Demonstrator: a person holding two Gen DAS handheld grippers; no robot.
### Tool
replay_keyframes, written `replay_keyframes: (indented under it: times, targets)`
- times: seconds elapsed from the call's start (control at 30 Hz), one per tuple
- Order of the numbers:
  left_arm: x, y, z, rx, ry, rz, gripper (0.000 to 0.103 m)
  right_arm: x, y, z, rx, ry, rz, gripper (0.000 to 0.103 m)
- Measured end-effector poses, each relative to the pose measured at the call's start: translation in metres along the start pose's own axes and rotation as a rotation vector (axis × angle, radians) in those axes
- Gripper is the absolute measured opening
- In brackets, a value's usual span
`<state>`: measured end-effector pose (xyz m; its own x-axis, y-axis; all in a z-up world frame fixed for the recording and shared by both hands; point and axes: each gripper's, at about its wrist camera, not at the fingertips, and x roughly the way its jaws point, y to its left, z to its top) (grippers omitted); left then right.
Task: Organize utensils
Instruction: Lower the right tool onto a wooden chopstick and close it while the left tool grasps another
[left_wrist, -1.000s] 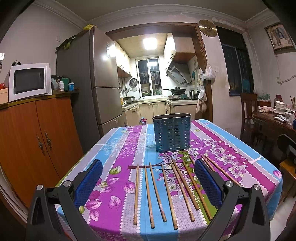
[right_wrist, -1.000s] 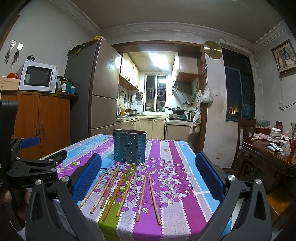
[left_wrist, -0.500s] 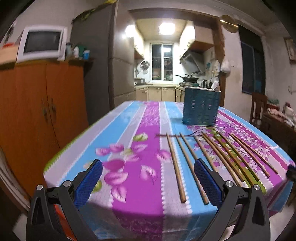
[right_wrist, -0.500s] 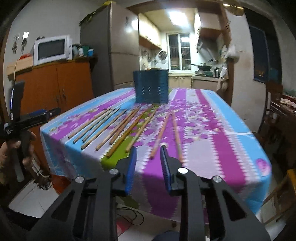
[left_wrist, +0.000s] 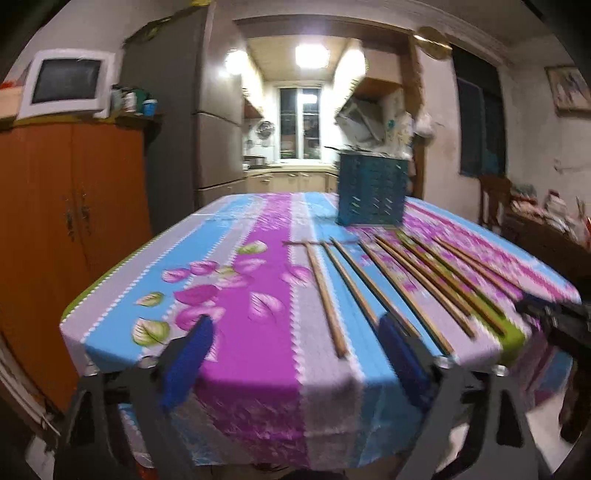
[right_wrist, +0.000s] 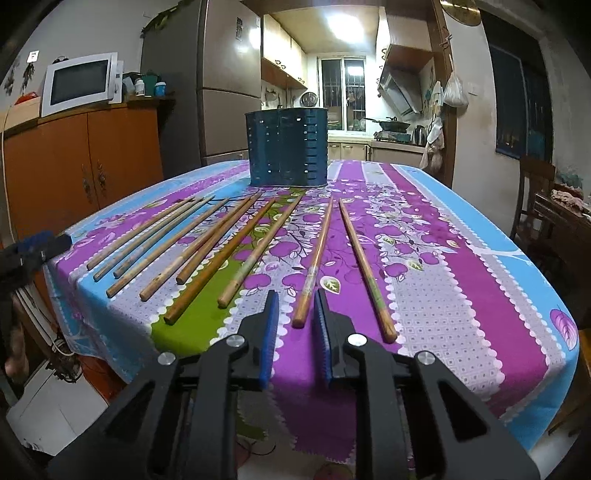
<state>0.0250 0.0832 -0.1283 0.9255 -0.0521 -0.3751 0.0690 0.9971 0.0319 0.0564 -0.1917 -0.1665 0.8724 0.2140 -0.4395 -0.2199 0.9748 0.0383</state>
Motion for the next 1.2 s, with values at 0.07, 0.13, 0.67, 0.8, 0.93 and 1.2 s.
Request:
replay_keyframes:
  times: [0.07, 0.13, 0.67, 0.8, 0.93, 1.2]
  targets:
    - [0.003, -0.009, -0.005, 0.028, 0.017, -0.036, 0.067, 0.0, -0.001, 0.0, 0.0, 0.001, 0.0, 0.017]
    - [0.009, -0.011, -0.007, 0.017, 0.033, -0.046, 0.054, 0.0, 0.0, 0.0, -0.004, 0.0, -0.002, 0.017]
    - [0.033, -0.022, -0.018, 0.035, 0.022, -0.022, 0.022, 0.006, 0.005, 0.001, -0.029, -0.024, -0.034, 0.017]
    - [0.031, -0.028, -0.022, 0.043, 0.001, -0.018, 0.009, 0.005, 0.007, -0.002, -0.033, -0.042, -0.044, 0.017]
    - [0.03, -0.027, -0.021, 0.034, 0.002, -0.018, 0.009, 0.005, 0.007, -0.002, -0.024, -0.049, -0.038, 0.012]
    - [0.014, -0.019, -0.004, 0.034, -0.041, -0.007, 0.008, -0.007, 0.006, 0.005, -0.015, -0.092, -0.037, 0.007]
